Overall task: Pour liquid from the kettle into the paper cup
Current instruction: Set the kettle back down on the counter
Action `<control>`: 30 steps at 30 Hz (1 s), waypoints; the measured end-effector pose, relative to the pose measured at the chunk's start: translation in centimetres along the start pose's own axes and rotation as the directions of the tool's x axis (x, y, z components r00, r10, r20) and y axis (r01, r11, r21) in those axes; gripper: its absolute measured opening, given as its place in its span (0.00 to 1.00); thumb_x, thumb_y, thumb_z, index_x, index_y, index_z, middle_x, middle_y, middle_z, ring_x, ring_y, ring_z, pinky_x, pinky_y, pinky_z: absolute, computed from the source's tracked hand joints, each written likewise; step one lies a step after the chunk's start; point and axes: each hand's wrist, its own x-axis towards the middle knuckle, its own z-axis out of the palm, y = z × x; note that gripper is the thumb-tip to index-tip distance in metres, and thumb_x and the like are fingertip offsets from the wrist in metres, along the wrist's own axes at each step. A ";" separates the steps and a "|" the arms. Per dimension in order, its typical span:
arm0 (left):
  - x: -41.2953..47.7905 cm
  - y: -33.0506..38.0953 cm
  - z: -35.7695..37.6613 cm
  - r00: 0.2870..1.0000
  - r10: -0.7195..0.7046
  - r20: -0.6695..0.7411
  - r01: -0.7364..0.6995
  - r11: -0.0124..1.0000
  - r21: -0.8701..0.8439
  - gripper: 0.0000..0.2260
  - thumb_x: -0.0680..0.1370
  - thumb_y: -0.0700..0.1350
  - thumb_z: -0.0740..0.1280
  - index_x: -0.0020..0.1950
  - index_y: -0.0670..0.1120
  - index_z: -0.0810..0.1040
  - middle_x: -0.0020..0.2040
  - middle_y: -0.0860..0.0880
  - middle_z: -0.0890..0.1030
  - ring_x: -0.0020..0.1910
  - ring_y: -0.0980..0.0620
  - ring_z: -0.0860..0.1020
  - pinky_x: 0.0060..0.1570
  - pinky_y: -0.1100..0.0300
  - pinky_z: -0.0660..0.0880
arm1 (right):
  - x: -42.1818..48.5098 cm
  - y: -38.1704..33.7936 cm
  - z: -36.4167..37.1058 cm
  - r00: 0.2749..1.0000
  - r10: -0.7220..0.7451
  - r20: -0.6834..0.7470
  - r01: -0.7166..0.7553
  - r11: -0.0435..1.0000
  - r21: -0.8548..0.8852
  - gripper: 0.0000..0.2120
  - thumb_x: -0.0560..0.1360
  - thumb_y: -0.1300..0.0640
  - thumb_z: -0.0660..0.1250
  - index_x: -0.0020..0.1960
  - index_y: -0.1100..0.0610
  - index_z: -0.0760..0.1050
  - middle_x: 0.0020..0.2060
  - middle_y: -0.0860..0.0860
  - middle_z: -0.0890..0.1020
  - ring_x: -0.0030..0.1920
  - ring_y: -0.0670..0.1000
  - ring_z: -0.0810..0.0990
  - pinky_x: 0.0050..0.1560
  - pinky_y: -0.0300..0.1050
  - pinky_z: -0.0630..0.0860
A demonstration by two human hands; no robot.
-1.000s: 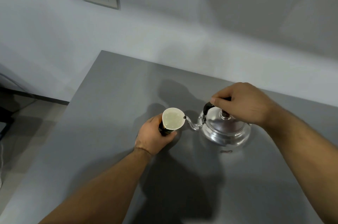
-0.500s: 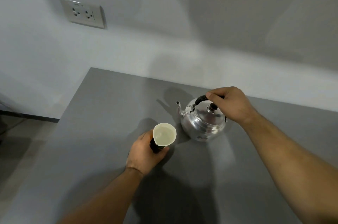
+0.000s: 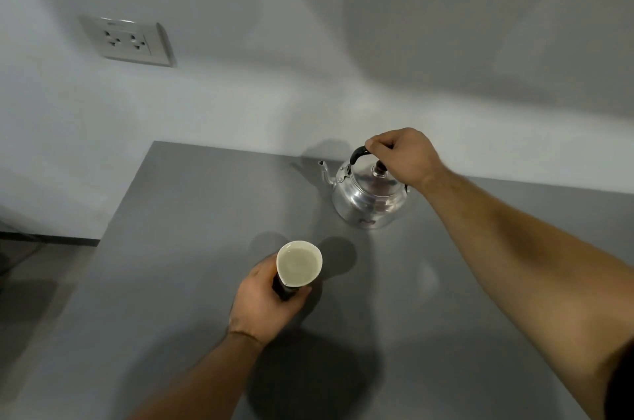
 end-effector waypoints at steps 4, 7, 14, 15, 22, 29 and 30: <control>0.0 0.0 0.0 1.000 0.015 0.004 -0.015 1.000 -0.001 0.27 0.67 0.56 0.79 0.60 0.75 0.72 0.58 0.78 0.75 0.56 0.76 0.74 0.52 0.79 0.68 | 1.2 0.1 -0.1 1.000 -0.009 -0.011 0.009 1.000 -0.019 0.12 0.80 0.46 0.68 0.52 0.48 0.89 0.41 0.47 0.90 0.46 0.52 0.87 0.53 0.48 0.81; -0.1 -0.2 0.0 1.000 0.009 0.006 -0.009 1.000 -0.006 0.27 0.67 0.57 0.79 0.61 0.75 0.73 0.59 0.76 0.76 0.57 0.74 0.75 0.53 0.78 0.69 | 1.9 0.1 -0.2 1.000 -0.018 -0.019 0.017 0.999 -0.036 0.13 0.81 0.46 0.67 0.54 0.48 0.89 0.38 0.40 0.87 0.46 0.50 0.86 0.52 0.47 0.81; 0.1 -0.3 0.0 1.000 0.020 0.008 -0.020 1.000 -0.002 0.27 0.68 0.56 0.79 0.63 0.72 0.73 0.60 0.74 0.77 0.59 0.72 0.76 0.56 0.76 0.70 | 3.2 0.2 -0.1 0.999 -0.034 -0.028 0.032 0.997 -0.068 0.13 0.81 0.46 0.67 0.55 0.49 0.89 0.48 0.43 0.89 0.46 0.50 0.87 0.53 0.45 0.80; 0.1 -0.3 0.0 1.000 0.019 0.011 -0.019 1.000 -0.007 0.27 0.68 0.56 0.79 0.63 0.72 0.74 0.59 0.72 0.78 0.59 0.71 0.76 0.57 0.75 0.70 | 3.2 0.1 -0.2 0.999 -0.031 -0.029 0.029 0.997 -0.068 0.13 0.81 0.46 0.67 0.55 0.49 0.89 0.51 0.44 0.90 0.46 0.50 0.87 0.54 0.46 0.81; 0.0 -0.3 0.0 1.000 0.021 0.006 -0.021 1.000 0.000 0.27 0.68 0.57 0.79 0.63 0.71 0.74 0.59 0.71 0.79 0.60 0.70 0.76 0.56 0.76 0.70 | 3.4 0.2 -0.1 1.000 -0.017 -0.026 0.015 0.997 -0.071 0.14 0.81 0.45 0.67 0.56 0.50 0.89 0.56 0.45 0.89 0.48 0.51 0.87 0.57 0.49 0.81; 0.2 -0.3 -0.1 1.000 0.000 0.024 0.000 1.000 -0.001 0.26 0.65 0.56 0.80 0.61 0.66 0.77 0.55 0.71 0.80 0.56 0.72 0.76 0.53 0.77 0.70 | 2.3 -0.2 0.1 0.996 -0.059 -0.061 0.050 0.988 -0.144 0.18 0.84 0.44 0.63 0.62 0.51 0.86 0.58 0.51 0.87 0.59 0.55 0.83 0.64 0.54 0.77; 0.2 -0.3 -0.2 0.999 -0.011 0.037 0.011 1.000 -0.010 0.26 0.65 0.55 0.80 0.61 0.63 0.79 0.55 0.69 0.80 0.55 0.71 0.77 0.52 0.76 0.71 | 1.9 -0.1 0.1 0.992 -0.095 -0.085 0.080 0.983 -0.166 0.18 0.85 0.46 0.62 0.63 0.53 0.86 0.59 0.53 0.85 0.62 0.56 0.81 0.65 0.56 0.76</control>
